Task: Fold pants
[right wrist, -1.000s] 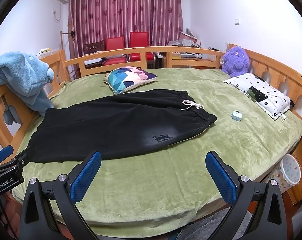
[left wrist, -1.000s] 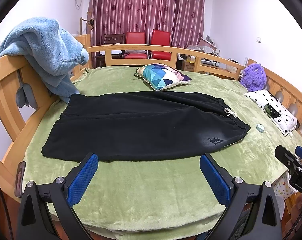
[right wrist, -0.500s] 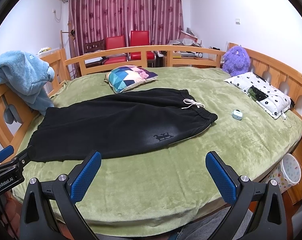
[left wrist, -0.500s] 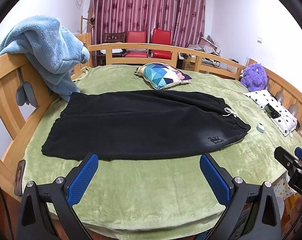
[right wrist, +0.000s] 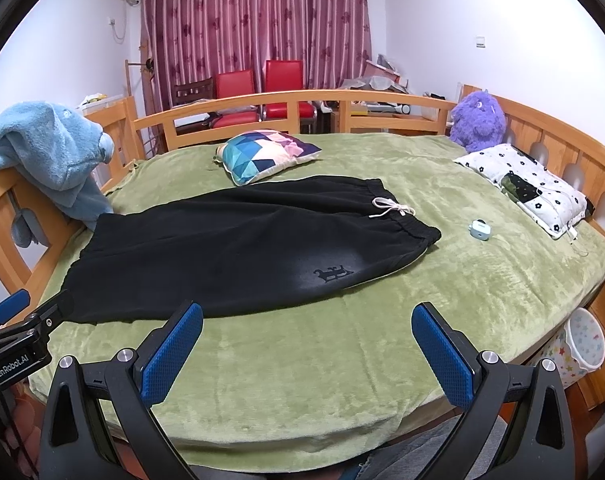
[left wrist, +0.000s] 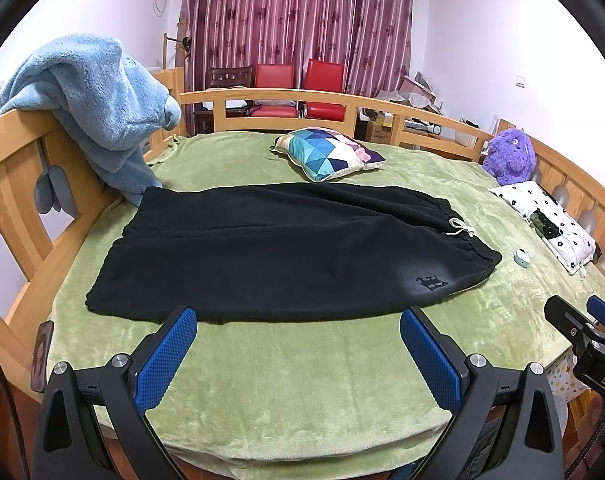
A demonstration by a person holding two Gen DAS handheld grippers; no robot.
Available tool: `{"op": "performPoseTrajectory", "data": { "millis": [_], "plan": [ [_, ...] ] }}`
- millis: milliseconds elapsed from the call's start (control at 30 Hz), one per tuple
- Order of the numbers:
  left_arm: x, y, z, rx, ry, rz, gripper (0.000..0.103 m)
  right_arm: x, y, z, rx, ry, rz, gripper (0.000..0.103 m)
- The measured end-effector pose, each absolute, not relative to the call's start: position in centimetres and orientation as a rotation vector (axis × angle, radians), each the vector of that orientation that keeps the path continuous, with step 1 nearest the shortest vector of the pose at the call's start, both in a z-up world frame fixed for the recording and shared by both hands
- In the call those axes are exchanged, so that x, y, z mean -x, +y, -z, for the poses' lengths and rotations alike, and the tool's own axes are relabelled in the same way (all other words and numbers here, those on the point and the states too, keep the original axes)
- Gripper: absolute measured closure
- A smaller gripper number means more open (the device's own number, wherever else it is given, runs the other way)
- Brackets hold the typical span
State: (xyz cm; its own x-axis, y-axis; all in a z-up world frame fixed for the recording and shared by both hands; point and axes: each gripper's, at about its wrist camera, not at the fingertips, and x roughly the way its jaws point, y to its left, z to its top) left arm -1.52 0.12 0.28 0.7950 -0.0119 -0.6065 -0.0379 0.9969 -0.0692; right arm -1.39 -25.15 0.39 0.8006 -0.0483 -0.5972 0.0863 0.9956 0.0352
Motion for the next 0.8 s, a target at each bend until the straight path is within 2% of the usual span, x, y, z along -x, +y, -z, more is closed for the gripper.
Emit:
{"op": "performPoseTrajectory", "data": {
  "millis": [800],
  "plan": [
    [-0.7,0.5,-2.5,0.088,0.664,-0.037,0.000,-2.3,-25.7,-0.7,-0.059,0.693,0.094,0.000]
  ]
}}
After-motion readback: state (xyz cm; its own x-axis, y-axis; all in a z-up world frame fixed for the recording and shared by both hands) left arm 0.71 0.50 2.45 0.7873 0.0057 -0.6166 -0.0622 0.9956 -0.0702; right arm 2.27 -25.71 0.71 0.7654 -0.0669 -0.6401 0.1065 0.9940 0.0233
